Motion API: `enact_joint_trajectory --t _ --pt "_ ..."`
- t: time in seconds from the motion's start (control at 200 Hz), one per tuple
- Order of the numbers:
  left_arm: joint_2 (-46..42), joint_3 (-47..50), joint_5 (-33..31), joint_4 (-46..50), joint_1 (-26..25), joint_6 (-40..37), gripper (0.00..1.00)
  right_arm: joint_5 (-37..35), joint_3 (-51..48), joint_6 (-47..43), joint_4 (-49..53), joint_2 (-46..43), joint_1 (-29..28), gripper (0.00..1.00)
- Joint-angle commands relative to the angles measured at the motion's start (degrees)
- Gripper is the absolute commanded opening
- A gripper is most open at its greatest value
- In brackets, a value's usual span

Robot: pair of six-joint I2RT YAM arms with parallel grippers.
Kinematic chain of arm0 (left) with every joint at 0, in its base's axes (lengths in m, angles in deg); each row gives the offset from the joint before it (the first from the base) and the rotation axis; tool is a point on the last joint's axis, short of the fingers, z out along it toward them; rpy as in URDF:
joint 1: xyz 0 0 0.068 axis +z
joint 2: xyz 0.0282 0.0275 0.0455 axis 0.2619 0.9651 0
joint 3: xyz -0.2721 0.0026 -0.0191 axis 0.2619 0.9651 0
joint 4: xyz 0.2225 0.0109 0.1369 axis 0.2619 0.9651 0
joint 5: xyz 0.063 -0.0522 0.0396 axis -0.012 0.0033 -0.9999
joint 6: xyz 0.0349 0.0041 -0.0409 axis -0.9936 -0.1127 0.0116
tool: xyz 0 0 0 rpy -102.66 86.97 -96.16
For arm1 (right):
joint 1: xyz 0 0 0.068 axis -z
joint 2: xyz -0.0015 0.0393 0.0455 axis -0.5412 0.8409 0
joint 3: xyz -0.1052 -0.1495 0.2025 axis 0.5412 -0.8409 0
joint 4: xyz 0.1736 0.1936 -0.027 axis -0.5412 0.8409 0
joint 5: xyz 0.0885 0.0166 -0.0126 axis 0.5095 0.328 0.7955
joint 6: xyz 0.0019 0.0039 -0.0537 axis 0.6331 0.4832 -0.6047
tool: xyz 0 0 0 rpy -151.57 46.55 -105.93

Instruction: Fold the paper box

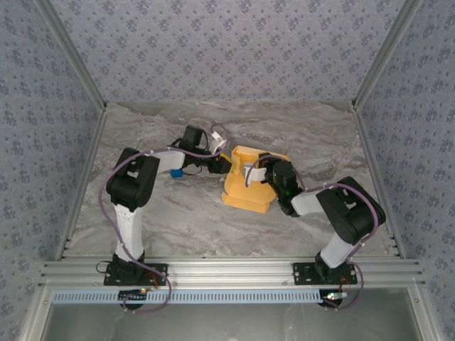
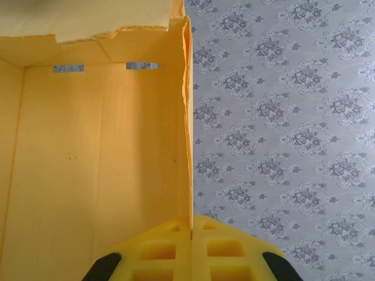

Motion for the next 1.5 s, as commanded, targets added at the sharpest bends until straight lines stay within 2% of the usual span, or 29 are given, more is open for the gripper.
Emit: enact_joint_trajectory --t 0.0,0.38,0.61,0.959,1.364,1.499 --pt "-2.6 0.2 0.2 -2.3 -0.9 0.5 0.45 -0.9 1.6 1.0 0.2 0.6 -0.2 0.00" --pt "-2.7 1.1 -8.1 -8.4 -2.3 4.7 0.42 -1.0 1.4 1.3 0.5 0.4 -0.7 0.00" --pt "-3.6 4.4 -12.3 -16.8 -3.0 8.9 0.39 -1.0 1.5 1.2 0.7 0.3 -0.8 0.00" --pt "-5.0 7.8 -21.8 -24.0 -5.1 12.0 0.39 -1.1 1.3 1.5 0.8 0.4 -1.1 0.00" --pt "-4.8 7.6 -27.5 -26.8 -6.5 13.5 0.40 -1.2 0.6 2.0 0.9 0.2 -1.2 0.00" --pt "-4.5 7.5 -31.3 -26.3 -7.1 13.1 0.40 -1.2 0.7 2.1 1.1 0.0 -1.1 0.00"
